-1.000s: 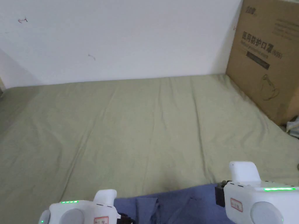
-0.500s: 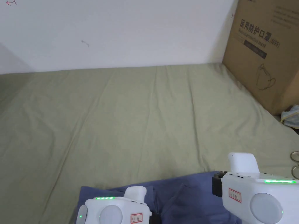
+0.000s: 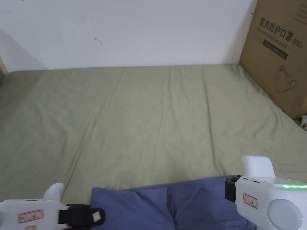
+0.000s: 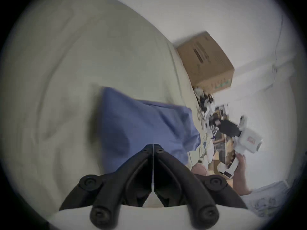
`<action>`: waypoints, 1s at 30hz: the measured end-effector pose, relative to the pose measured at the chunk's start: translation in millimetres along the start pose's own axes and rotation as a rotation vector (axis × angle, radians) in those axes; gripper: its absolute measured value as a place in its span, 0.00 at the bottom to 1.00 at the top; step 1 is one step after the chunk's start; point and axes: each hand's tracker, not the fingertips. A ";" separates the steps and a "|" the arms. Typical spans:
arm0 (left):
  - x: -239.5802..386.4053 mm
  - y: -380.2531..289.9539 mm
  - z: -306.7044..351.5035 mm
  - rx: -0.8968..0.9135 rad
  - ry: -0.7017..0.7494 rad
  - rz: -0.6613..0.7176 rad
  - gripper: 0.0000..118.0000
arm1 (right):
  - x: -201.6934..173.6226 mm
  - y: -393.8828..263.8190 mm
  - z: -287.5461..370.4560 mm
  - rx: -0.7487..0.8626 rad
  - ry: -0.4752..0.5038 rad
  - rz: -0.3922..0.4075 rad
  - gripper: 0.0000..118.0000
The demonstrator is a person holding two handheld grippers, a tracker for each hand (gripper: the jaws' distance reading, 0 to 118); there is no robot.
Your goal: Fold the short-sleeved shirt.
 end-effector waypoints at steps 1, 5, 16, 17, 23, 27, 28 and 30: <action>-13.3 1.0 5.7 -0.001 -0.004 0.049 0.04 | -0.8 0.5 -0.4 -0.002 -0.002 0.004 0.00; -47.1 -2.1 7.2 0.020 -0.093 0.152 0.99 | -2.0 1.0 -3.3 -0.010 -0.012 0.008 0.00; -23.2 -2.1 -99.5 -0.139 -0.472 0.259 1.00 | -7.3 3.2 -10.5 -0.045 -0.036 0.024 0.00; -25.7 -1.2 -101.5 -0.134 -0.474 0.242 0.97 | -8.0 3.8 -10.7 -0.046 -0.037 0.030 0.00; -64.9 -12.0 -95.1 -0.059 -0.274 0.318 0.11 | -7.3 4.7 -15.1 -0.056 -0.029 0.038 0.00; -40.4 -4.3 -81.9 -0.032 -0.158 0.191 0.11 | -6.9 4.6 -16.3 -0.066 -0.008 0.016 0.00; -31.1 -3.0 -73.4 -0.017 -0.121 0.158 0.11 | -7.1 5.4 -14.2 -0.066 -0.002 0.014 0.00; 1.4 -4.2 -51.8 0.007 -0.069 0.082 0.11 | -7.8 6.4 -9.0 -0.053 0.008 0.013 0.00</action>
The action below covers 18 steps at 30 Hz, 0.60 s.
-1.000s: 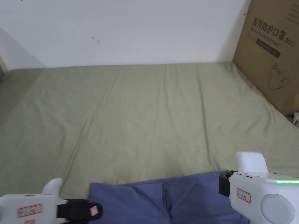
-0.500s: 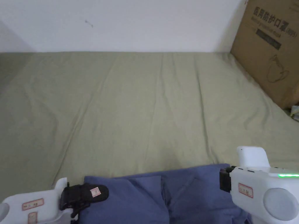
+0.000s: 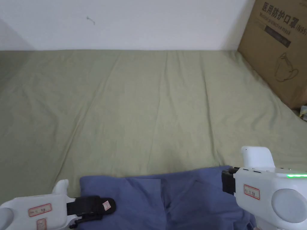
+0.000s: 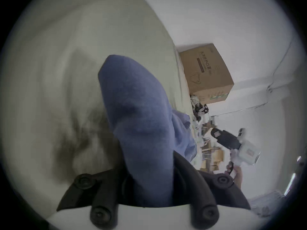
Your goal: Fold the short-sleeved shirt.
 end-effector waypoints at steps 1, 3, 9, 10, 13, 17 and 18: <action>11.8 1.3 14.5 0.019 0.039 -0.036 0.11 | -0.4 0.6 2.0 0.005 0.001 0.004 0.00; 31.3 4.0 43.0 0.046 0.140 -0.063 0.11 | -0.4 1.7 4.4 0.016 0.005 0.006 0.00; 83.9 7.9 107.8 0.115 0.604 -0.273 0.11 | -3.7 1.9 9.8 0.034 0.059 -0.026 0.00; 90.4 6.6 109.7 0.120 0.697 -0.313 0.11 | -5.0 1.7 11.6 0.037 0.066 -0.024 0.00; 100.7 3.4 100.7 0.110 0.796 -0.377 0.11 | -8.8 0.5 16.4 0.045 0.082 -0.015 0.00; 118.4 -1.1 69.6 0.093 0.696 -0.363 0.11 | -8.6 -0.5 20.1 0.048 0.092 -0.012 0.00; 123.3 -1.6 59.3 0.087 0.643 -0.340 0.11 | -7.3 -0.8 21.3 0.046 0.093 -0.016 0.00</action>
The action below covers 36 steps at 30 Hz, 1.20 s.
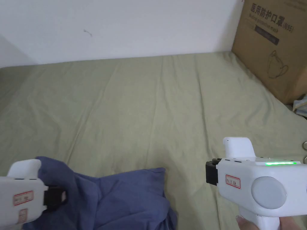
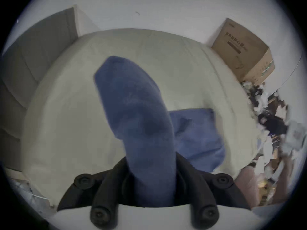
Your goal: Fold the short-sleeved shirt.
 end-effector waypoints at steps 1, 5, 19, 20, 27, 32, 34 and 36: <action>10.2 1.2 -9.0 -0.020 -0.071 0.029 0.11 | 1.2 -0.6 1.6 -0.001 0.001 -0.006 0.00; 53.7 7.0 -58.1 -0.138 -0.327 0.143 0.11 | 4.8 -4.1 1.6 -0.007 0.001 -0.016 0.00; 101.0 -0.5 -127.8 -0.267 -0.605 0.238 1.00 | 12.2 -1.9 5.9 0.001 0.017 -0.052 0.00; 98.8 1.7 -119.5 -0.244 -0.597 0.205 1.00 | 12.5 -1.6 5.5 0.004 0.017 -0.054 0.00; 125.3 7.6 -81.5 -0.169 -0.418 -0.118 0.02 | 16.0 -3.0 4.2 0.016 0.011 -0.064 0.00; 155.7 -9.1 -124.9 -0.333 -0.412 -0.130 0.01 | 21.8 -6.3 4.5 0.009 0.003 -0.074 0.00; 162.9 -16.1 -149.3 -0.352 -0.355 -0.167 0.01 | 23.8 -8.0 4.1 0.005 -0.004 -0.072 0.00; 170.6 -23.4 -167.4 -0.376 -0.284 -0.212 0.01 | 26.3 -9.0 2.5 -0.001 -0.011 -0.073 0.00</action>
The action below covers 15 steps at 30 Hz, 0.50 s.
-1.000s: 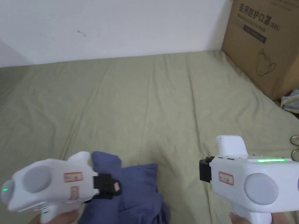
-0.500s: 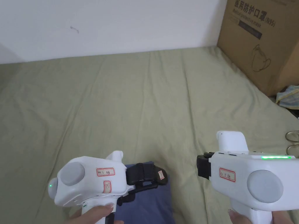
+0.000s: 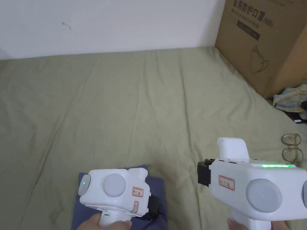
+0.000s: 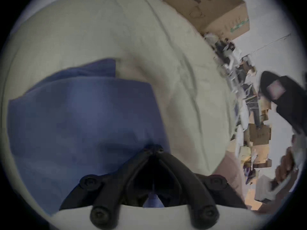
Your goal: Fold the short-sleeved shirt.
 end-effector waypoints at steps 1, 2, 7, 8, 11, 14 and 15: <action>-1.7 1.2 -8.6 0.003 -0.013 0.012 0.01 | 1.2 -0.3 -0.7 -0.002 -0.001 -0.002 0.00; -2.7 2.8 -10.7 0.015 -0.042 0.050 0.01 | 2.0 -0.8 -1.4 -0.004 -0.002 -0.006 0.00; 4.3 3.0 -3.4 0.035 -0.135 0.095 0.01 | 3.3 -0.6 -0.6 -0.011 0.008 -0.021 0.00; 4.3 0.8 4.4 0.040 -0.201 0.103 0.01 | 3.2 0.1 0.8 -0.009 0.009 -0.021 0.00; -1.5 -13.9 42.4 0.147 -0.372 0.171 0.01 | 4.4 3.8 7.0 0.004 -0.002 -0.012 0.00; -22.3 -34.5 97.7 0.306 -0.287 0.120 0.01 | 5.5 6.9 14.1 0.039 -0.018 -0.032 0.00; -31.9 -43.1 116.5 0.361 -0.227 0.103 0.01 | 3.3 7.9 15.4 0.048 -0.015 -0.047 0.00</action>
